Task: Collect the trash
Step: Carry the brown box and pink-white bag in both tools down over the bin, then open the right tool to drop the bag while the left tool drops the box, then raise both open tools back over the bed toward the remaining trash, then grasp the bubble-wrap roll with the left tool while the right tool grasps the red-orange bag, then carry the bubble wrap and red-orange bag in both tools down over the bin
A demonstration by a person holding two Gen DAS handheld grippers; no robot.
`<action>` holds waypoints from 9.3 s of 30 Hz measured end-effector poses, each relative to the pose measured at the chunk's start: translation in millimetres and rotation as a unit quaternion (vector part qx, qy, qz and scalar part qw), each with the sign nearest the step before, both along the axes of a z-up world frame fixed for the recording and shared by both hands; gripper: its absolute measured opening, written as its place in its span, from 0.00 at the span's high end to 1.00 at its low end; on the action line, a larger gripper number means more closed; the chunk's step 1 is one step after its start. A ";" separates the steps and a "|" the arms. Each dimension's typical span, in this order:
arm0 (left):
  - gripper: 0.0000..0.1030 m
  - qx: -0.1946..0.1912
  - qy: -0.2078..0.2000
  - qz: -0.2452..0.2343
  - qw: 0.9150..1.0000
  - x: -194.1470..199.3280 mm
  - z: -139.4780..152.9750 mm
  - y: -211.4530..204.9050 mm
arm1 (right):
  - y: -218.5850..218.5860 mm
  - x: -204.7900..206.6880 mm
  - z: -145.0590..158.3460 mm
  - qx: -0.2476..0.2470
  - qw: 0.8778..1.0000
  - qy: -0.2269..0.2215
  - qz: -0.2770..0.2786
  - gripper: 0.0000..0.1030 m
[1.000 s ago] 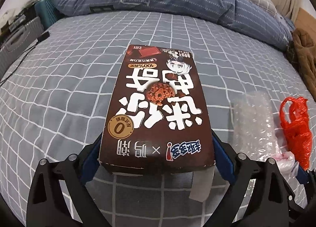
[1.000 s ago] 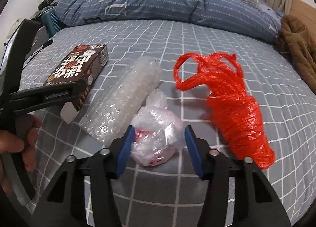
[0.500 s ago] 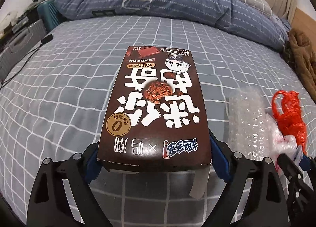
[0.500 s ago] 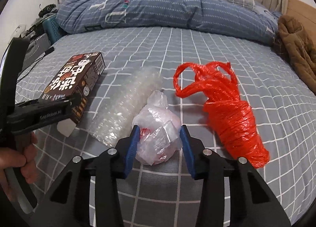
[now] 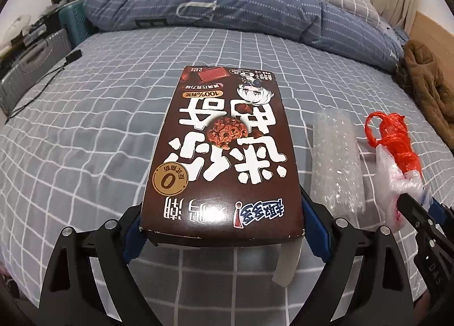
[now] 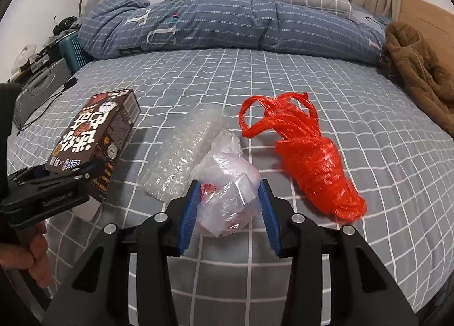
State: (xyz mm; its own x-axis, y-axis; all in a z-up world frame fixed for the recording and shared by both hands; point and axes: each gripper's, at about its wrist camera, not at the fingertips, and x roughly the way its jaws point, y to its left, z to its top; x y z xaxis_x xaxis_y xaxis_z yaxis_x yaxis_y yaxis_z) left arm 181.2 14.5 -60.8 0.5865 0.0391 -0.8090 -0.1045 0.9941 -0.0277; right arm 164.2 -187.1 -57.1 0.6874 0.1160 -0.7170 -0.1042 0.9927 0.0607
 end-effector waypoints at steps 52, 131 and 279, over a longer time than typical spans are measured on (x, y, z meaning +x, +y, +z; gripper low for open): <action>0.15 -0.014 0.002 -0.037 0.999 -249.4 26.6 -31.6 | -1.4 -202.5 33.8 0.016 1.000 -0.009 0.021 0.60; 0.15 -0.035 0.220 -0.085 0.971 -328.8 -152.8 -56.7 | -21.7 -286.1 -161.2 -0.035 0.977 0.212 0.003 0.17; 0.75 -0.027 -0.012 -0.109 0.994 9.1 11.7 -109.1 | -83.7 -6.4 7.4 -0.028 0.998 -0.031 -0.041 0.74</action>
